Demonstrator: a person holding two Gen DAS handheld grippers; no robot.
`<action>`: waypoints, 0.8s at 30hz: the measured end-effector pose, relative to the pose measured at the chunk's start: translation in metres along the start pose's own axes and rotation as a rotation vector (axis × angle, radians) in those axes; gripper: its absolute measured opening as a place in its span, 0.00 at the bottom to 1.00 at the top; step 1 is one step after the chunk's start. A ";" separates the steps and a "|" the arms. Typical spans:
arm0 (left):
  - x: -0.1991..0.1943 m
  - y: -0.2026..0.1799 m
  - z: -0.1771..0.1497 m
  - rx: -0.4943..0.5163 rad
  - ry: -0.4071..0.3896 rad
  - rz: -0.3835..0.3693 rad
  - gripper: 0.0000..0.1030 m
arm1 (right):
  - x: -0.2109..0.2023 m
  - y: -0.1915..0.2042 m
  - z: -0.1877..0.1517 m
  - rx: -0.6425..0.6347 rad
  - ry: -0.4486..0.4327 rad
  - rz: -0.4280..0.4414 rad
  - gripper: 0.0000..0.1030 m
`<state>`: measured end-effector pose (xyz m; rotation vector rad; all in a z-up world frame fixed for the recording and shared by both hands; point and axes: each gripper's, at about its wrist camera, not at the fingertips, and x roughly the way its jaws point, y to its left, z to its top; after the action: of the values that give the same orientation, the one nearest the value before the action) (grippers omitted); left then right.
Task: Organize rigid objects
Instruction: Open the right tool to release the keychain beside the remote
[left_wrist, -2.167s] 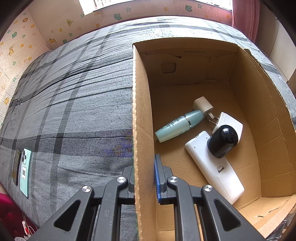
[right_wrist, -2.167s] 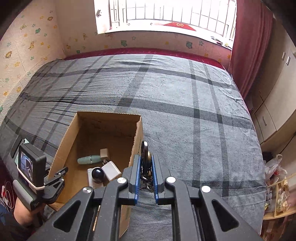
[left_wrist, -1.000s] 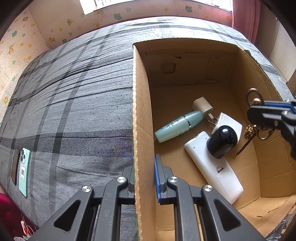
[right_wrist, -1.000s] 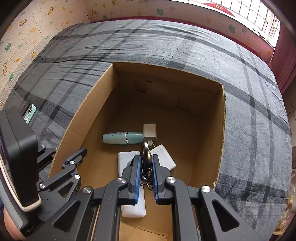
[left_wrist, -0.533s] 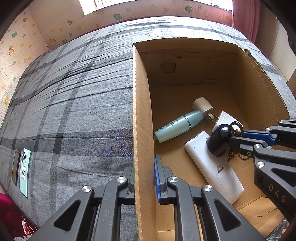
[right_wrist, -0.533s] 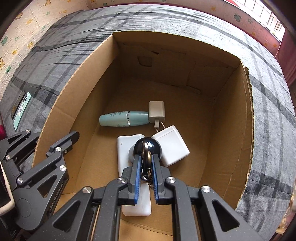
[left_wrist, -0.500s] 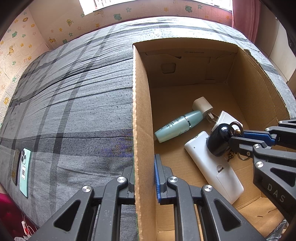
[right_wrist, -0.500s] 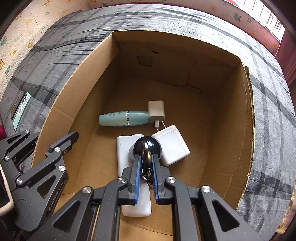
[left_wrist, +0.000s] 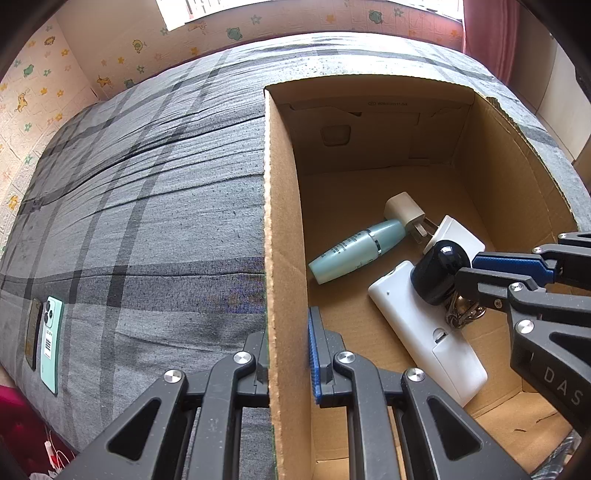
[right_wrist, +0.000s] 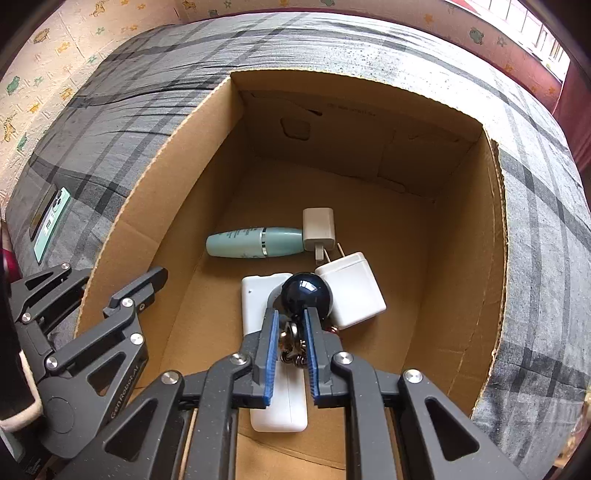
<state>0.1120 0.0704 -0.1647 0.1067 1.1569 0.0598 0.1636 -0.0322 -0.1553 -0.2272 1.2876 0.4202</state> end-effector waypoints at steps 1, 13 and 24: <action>0.000 0.000 0.000 -0.001 0.000 -0.001 0.14 | -0.002 0.000 0.001 -0.001 -0.006 -0.004 0.28; 0.000 0.001 0.000 -0.004 0.001 -0.002 0.14 | -0.031 0.003 -0.001 -0.019 -0.088 -0.084 0.70; 0.000 0.001 -0.001 0.000 -0.001 0.006 0.14 | -0.066 -0.011 -0.007 0.030 -0.163 -0.109 0.97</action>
<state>0.1115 0.0710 -0.1652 0.1102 1.1554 0.0649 0.1474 -0.0564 -0.0943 -0.2317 1.1160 0.3198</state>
